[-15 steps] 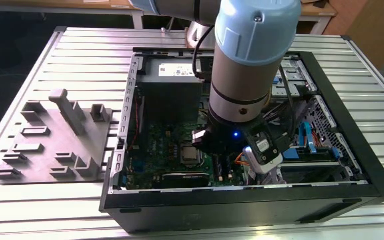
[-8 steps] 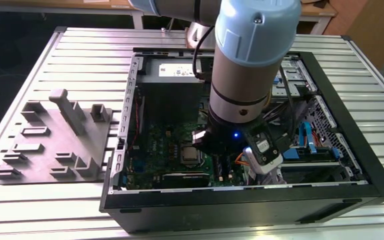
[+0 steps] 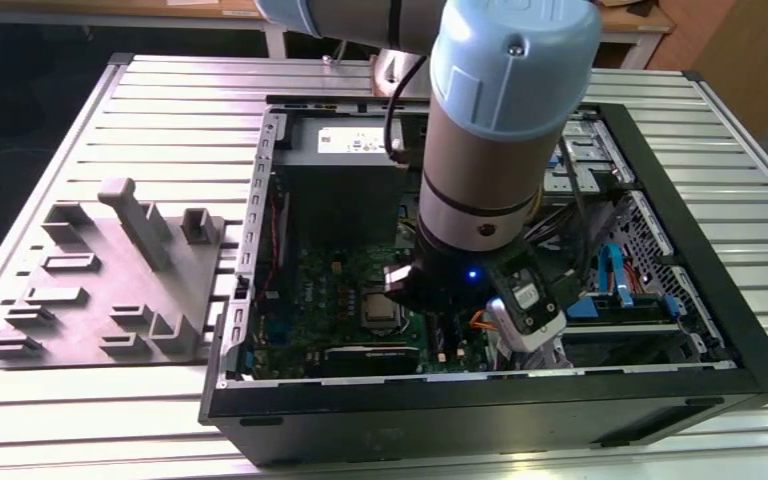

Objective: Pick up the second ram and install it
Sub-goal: 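Press down the second ram until it locks into place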

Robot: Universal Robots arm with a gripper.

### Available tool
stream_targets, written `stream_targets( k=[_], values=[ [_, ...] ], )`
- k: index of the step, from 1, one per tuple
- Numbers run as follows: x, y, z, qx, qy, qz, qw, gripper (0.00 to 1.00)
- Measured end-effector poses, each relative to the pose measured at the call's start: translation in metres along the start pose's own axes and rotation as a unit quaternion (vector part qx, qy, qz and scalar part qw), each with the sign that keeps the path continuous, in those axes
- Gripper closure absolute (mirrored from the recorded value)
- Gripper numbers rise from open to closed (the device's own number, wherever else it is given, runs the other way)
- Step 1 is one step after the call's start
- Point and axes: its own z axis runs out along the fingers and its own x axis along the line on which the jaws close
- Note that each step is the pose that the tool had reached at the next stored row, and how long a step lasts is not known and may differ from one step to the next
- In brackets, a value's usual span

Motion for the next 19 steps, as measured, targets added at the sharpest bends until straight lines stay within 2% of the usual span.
stream_targets(
  k=[7,19],
  values=[
    [0.0003,-0.0002,0.007,-0.0002,0.0001,-0.003,1.0,0.9],
    [0.0005,-0.0003,0.0108,-0.0001,0.0001,-0.003,1.0,0.9]
  ],
)
